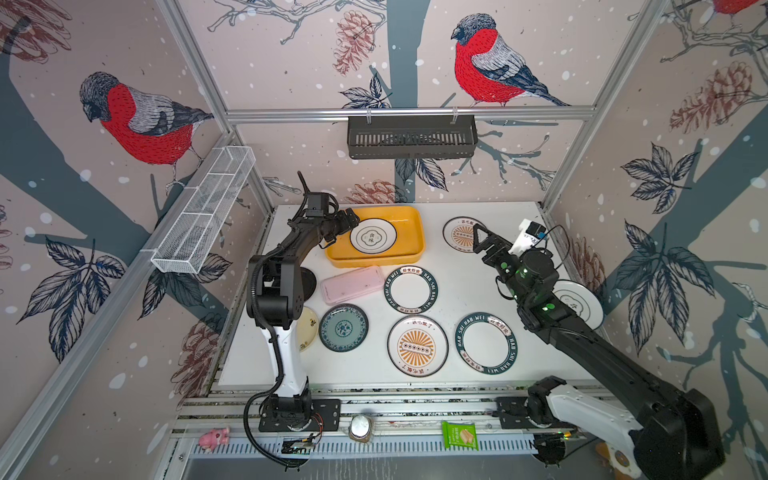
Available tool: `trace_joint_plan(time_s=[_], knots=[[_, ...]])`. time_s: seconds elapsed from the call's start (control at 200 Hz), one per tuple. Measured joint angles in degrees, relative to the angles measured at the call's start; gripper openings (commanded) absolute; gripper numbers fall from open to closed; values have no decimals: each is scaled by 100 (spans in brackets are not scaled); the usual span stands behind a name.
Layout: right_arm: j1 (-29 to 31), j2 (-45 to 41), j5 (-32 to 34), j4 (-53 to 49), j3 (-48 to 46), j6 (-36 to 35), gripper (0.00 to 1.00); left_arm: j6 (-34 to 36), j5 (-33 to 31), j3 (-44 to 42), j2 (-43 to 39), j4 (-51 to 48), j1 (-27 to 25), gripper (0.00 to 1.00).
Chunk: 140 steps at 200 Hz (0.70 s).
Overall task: Place the plates into the plastic bin on the countertop
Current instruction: 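Open the left gripper and lift it off the plate in the bin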
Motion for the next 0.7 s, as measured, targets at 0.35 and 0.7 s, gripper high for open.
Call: trace_joint_plan(time_s=[0.35,0.7], knots=[[55,542,24,42,243,83,100,317,-109,-1121,-1832,127,-621,96],[57,1392,-518,-33,634,105,100,341,505,-2900,-3246,387,-852,96]])
